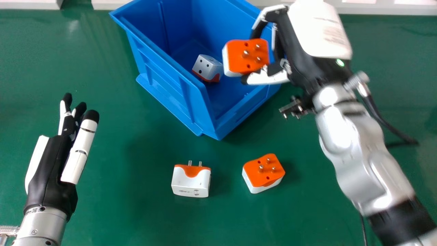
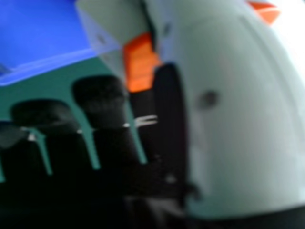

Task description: Pick all objects and put in blue box

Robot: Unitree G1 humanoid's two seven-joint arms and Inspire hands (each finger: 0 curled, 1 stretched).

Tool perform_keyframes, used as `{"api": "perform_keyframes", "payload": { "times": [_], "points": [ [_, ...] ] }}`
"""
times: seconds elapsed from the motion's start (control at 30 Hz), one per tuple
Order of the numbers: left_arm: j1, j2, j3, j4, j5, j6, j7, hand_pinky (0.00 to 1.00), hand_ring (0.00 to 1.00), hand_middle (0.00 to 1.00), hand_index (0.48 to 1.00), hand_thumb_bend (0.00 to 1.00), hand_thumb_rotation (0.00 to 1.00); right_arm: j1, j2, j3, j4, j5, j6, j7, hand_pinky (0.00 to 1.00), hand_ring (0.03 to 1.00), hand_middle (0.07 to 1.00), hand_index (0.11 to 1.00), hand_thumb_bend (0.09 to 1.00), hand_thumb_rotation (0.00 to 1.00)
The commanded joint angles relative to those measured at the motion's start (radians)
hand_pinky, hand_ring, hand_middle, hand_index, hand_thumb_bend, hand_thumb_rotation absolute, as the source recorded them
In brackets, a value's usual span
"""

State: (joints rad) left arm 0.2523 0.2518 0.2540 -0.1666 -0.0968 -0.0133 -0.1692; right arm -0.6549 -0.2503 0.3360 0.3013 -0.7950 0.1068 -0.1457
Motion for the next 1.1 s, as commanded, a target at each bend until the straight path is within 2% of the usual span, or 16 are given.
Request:
{"api": "perform_keyframes", "payload": {
  "times": [0.0,0.07,0.33,0.63,0.73,0.77,0.8,0.87,0.97,1.0,1.03,1.07],
  "points": [
    [0.004,0.0,0.003,-0.015,0.006,-0.016,0.004,1.0,1.0,1.0,0.984,0.44,0.89,-0.099,0.022,0.016,0.052,-0.013,-0.028,-0.043,0.12,0.191,0.273,0.271,0.328,0.22],
    [0.004,0.0,0.002,-0.015,0.006,-0.016,0.005,1.0,1.0,1.0,0.984,0.44,0.89,-0.131,0.032,0.026,0.101,-0.014,-0.032,-0.057,0.14,0.212,0.298,0.293,0.325,0.23],
    [0.01,-0.006,-0.003,-0.025,0.007,-0.015,0.009,1.0,1.0,1.0,0.982,0.43,0.89,-0.354,0.131,0.083,0.463,-0.004,-0.048,-0.142,0.04,0.098,0.176,0.198,0.338,0.24],
    [0.017,-0.012,-0.007,-0.049,0.005,-0.002,0.012,1.0,1.0,1.0,0.983,0.43,0.88,-0.473,0.199,0.109,0.707,0.027,-0.064,-0.196,0.05,0.094,0.159,0.173,0.364,0.22],
    [0.015,-0.012,-0.008,-0.043,0.006,-0.007,0.012,1.0,1.0,1.0,0.983,0.43,0.88,-0.483,0.204,0.12,0.741,0.031,-0.051,-0.177,0.05,0.095,0.159,0.174,0.374,0.22],
    [0.015,-0.012,-0.008,-0.04,0.006,-0.009,0.011,1.0,1.0,1.0,0.983,0.43,0.88,-0.488,0.203,0.131,0.746,0.025,-0.033,-0.155,0.1,0.154,0.213,0.217,0.383,0.23],
    [0.013,-0.011,-0.008,-0.037,0.006,-0.01,0.01,1.0,1.0,1.0,0.983,0.43,0.88,-0.495,0.202,0.141,0.752,0.02,-0.017,-0.133,0.26,0.343,0.388,0.383,0.426,0.34],
    [0.012,-0.011,-0.009,-0.038,0.006,-0.009,0.01,1.0,1.0,1.0,0.983,0.43,0.88,-0.499,0.195,0.163,0.751,0.013,0.0,-0.101,0.45,0.564,0.599,0.576,0.492,0.49],
    [0.01,-0.009,-0.009,-0.036,0.006,-0.011,0.009,1.0,1.0,1.0,0.983,0.43,0.88,-0.488,0.185,0.179,0.729,0.017,0.013,-0.074,0.54,0.684,0.726,0.69,0.529,0.57],
    [0.008,-0.008,-0.008,-0.031,0.006,-0.014,0.009,1.0,1.0,1.0,0.983,0.43,0.88,-0.484,0.183,0.182,0.72,0.017,0.018,-0.068,0.54,0.684,0.726,0.69,0.529,0.57],
    [0.007,-0.007,-0.008,-0.029,0.006,-0.016,0.008,1.0,1.0,1.0,0.983,0.43,0.88,-0.481,0.181,0.185,0.713,0.017,0.023,-0.062,0.58,0.728,0.772,0.735,0.544,0.62],
    [0.006,-0.007,-0.008,-0.027,0.006,-0.017,0.008,1.0,1.0,1.0,0.983,0.43,0.88,-0.479,0.179,0.187,0.708,0.017,0.03,-0.059,0.72,0.841,0.884,0.844,0.602,0.77]
  ]
}}
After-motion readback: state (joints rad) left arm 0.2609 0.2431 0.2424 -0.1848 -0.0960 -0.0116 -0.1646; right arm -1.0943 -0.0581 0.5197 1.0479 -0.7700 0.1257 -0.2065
